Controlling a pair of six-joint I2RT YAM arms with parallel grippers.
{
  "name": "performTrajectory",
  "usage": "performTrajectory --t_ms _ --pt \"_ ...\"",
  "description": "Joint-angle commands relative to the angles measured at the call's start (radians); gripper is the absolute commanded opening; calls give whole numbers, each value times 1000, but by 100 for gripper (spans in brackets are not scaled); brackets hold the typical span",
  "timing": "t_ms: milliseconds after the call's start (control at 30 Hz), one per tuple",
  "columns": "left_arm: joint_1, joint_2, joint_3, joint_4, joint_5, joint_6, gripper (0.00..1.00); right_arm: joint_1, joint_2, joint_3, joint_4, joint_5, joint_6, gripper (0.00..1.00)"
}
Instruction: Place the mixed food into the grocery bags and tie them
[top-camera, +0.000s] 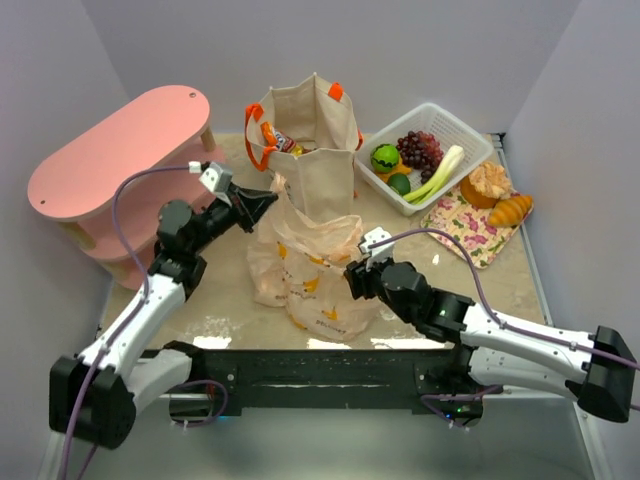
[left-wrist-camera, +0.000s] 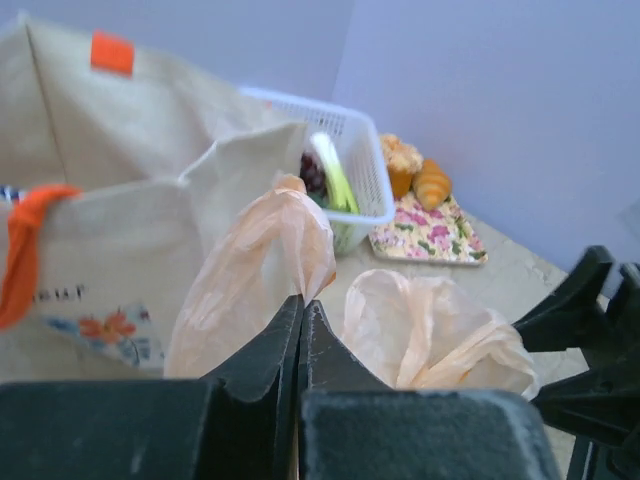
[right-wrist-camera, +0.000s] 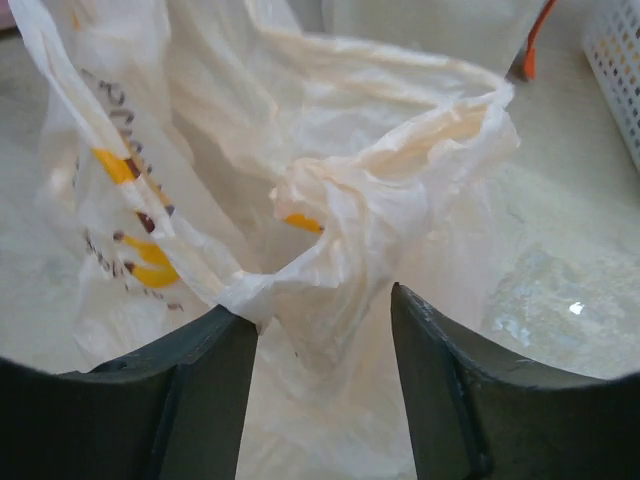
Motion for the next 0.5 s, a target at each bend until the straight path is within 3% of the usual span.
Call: performTrajectory --t_ms 0,33,133,267,467 --pt "-80 -118 -38 79 34 160 0 2 -107 110 -125 -176 -22 67" --pt "-112 -130 -27 33 13 255 0 4 -154 141 -151 -222 -24 70" --pt "-204 -158 11 -132 -38 354 0 2 -198 231 -234 -309 -24 77" --pt "-211 -229 -36 -115 -20 337 0 4 -183 335 -315 -276 -16 79" --pt "-211 -256 -45 -121 18 331 0 2 35 500 -449 -293 -136 66"
